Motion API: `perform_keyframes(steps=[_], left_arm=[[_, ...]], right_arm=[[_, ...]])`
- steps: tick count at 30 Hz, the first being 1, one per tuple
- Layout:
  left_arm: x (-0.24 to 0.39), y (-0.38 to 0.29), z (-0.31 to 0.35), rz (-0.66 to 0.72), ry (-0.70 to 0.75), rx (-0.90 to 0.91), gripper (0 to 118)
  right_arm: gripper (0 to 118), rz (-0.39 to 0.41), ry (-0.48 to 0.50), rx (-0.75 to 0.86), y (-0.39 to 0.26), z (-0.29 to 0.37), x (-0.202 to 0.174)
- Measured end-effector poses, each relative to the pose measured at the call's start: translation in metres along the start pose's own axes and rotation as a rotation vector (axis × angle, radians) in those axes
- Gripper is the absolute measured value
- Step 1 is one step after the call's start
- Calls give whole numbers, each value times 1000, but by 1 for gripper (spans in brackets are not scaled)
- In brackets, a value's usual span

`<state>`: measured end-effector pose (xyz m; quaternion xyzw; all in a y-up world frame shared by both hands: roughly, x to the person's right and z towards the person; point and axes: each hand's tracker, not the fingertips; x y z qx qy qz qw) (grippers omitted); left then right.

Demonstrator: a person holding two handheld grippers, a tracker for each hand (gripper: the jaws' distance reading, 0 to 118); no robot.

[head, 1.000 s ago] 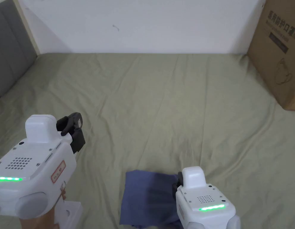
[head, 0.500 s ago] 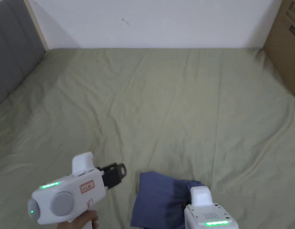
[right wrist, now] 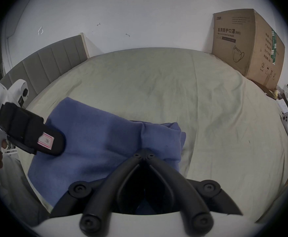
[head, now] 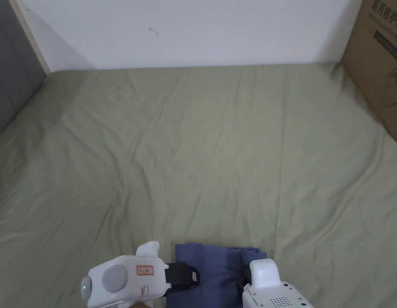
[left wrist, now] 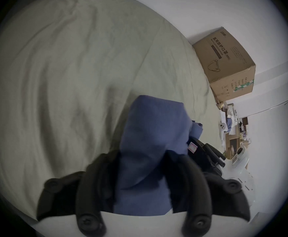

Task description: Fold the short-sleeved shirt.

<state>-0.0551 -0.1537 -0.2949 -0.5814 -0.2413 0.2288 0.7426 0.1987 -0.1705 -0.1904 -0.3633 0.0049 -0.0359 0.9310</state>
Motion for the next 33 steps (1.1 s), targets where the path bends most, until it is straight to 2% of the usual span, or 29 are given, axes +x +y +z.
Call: perform_keyframes(steps=[4,7,10,14,19,27,33], left_arm=[[-7,1,-1,19,-17,4,22],[-3,4,13,8,-46,29,17],[-3,14,35,-21,-56,59,16],[-20,36,84,-68,19,145,16],[-79,78,157,-80,201,227,16],[-172,132,256,-23,419,313,16],[-229,153,283,63,573,292,16]], right_arm=[[0,-7,27,-15,8,6,4],[0,-22,47,-9,22,20,7],[0,-11,39,69,37,38,9],[0,21,24,175,65,60,8],[0,46,18,264,97,80,0],[0,40,31,349,135,85,-21],[0,66,27,348,147,69,-32]])
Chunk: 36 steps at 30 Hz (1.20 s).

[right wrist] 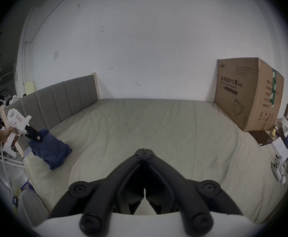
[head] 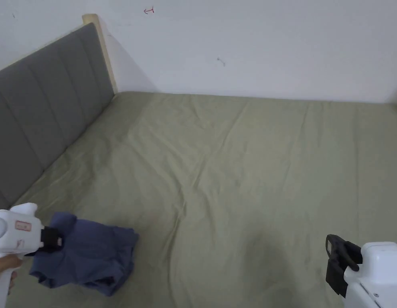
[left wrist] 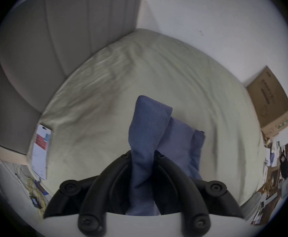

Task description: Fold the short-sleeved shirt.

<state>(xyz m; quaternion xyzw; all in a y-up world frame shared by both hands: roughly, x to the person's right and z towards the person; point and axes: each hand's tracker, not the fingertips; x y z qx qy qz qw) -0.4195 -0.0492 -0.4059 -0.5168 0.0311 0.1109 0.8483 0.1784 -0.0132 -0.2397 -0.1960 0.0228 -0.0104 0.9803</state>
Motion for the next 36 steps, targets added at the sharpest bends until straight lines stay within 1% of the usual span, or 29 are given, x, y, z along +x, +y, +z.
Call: perform_keyframes(steps=[2,4,5,6,7,8,9,10,11,17,20,25,29,33,36], left_arm=[[-9,3,-10,27,16,-32,16],[-12,5,-21,43,25,-46,21],[-11,5,-25,46,29,-55,29],[-8,5,-29,38,45,-69,47],[-5,5,-31,6,91,-75,56],[-5,6,-33,-17,116,-54,61],[-2,5,-32,-35,133,-41,61],[1,5,-28,-45,136,-19,69],[3,5,-24,-48,129,14,72],[23,9,18,-38,53,101,72],[42,8,50,-43,18,186,72],[84,2,110,-77,-34,328,72],[130,-16,166,-149,-67,489,72],[178,-48,218,-205,-171,650,72],[217,-75,244,-279,-173,783,72]], right_arm=[[0,6,-4,-10,-2,-7,-1],[0,6,-10,-26,-4,-13,-1],[0,5,-13,-32,-6,-15,-1],[0,7,-17,-40,-7,-17,-1],[0,8,-20,-47,-9,-18,0],[0,9,-22,-53,-10,-19,0],[0,10,-24,-57,-10,-19,1],[0,11,-27,-59,-10,-19,2],[0,9,-29,-62,-10,-18,3],[0,-18,-50,-22,4,-1,16],[0,-28,-57,19,17,16,22],[0,-20,-77,98,43,50,34],[0,4,-114,160,68,81,45],[0,26,-143,217,89,110,57],[0,43,-172,265,100,130,65]])
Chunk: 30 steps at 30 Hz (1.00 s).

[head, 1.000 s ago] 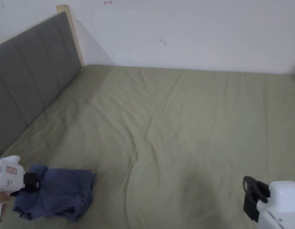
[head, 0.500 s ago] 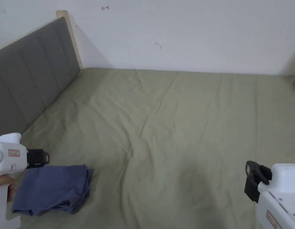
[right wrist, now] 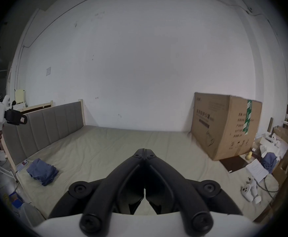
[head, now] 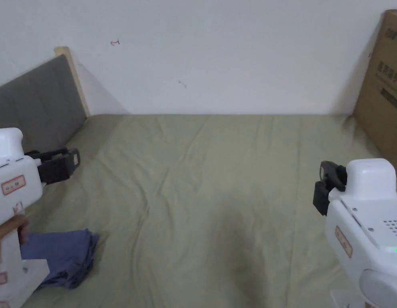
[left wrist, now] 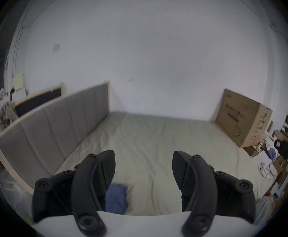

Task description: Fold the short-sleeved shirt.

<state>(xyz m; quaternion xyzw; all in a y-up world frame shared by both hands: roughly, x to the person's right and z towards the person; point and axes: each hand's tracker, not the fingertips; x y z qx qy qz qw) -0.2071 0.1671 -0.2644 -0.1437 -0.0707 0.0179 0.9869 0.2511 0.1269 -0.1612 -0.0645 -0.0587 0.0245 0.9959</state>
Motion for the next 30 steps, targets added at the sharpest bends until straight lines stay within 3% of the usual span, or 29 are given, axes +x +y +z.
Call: perform_keyframes(steps=[3,11,13,16,19,30], left_arm=[[45,0,18,-72,0,117,72],[128,-30,25,-105,-4,330,69],[141,-39,23,-82,-25,357,53],[152,-49,21,-2,-120,338,3],[159,-57,16,15,-187,283,0],[182,-66,14,-63,-164,285,0]], right_arm=[[0,20,-28,38,11,12,9],[0,30,-84,95,19,35,27],[0,27,-91,100,18,38,31],[0,19,-103,108,16,43,34],[0,10,-109,110,15,46,37],[0,-2,-107,109,12,47,37]])
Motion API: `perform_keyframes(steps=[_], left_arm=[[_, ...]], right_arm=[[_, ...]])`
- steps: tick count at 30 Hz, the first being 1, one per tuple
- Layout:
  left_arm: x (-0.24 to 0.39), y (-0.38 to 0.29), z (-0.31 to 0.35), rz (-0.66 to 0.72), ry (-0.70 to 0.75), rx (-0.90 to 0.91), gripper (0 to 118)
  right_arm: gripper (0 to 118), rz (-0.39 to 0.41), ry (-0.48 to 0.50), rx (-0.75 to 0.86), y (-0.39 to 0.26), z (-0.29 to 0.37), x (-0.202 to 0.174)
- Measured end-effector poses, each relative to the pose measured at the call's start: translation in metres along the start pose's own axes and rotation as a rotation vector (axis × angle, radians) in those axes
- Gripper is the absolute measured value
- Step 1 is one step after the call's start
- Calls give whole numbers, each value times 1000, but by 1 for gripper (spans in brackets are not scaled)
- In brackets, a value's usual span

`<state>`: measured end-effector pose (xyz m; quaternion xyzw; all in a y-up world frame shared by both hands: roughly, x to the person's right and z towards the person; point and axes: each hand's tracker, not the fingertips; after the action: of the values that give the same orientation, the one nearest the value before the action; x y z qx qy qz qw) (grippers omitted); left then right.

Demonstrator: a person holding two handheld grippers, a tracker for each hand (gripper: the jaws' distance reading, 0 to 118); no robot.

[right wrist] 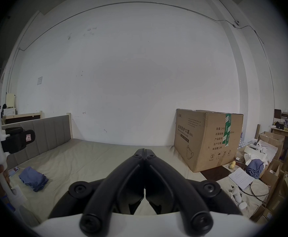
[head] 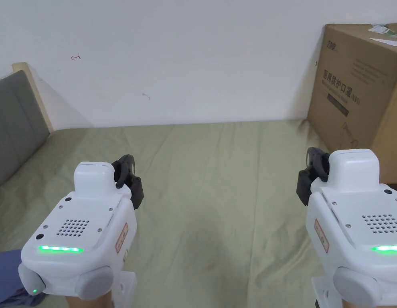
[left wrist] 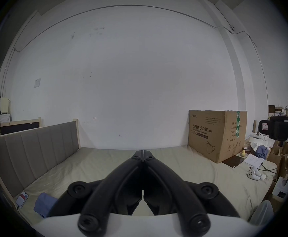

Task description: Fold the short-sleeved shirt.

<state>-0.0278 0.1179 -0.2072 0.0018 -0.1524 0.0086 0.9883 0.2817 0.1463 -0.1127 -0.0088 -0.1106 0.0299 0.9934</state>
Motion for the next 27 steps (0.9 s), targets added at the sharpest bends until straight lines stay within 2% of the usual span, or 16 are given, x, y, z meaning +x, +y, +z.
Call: perform_keyframes(steps=[27], left_arm=[[-6,-1,-3,1,11,-23,0]], right_arm=[[0,3,10,-2,0,0,-2]])
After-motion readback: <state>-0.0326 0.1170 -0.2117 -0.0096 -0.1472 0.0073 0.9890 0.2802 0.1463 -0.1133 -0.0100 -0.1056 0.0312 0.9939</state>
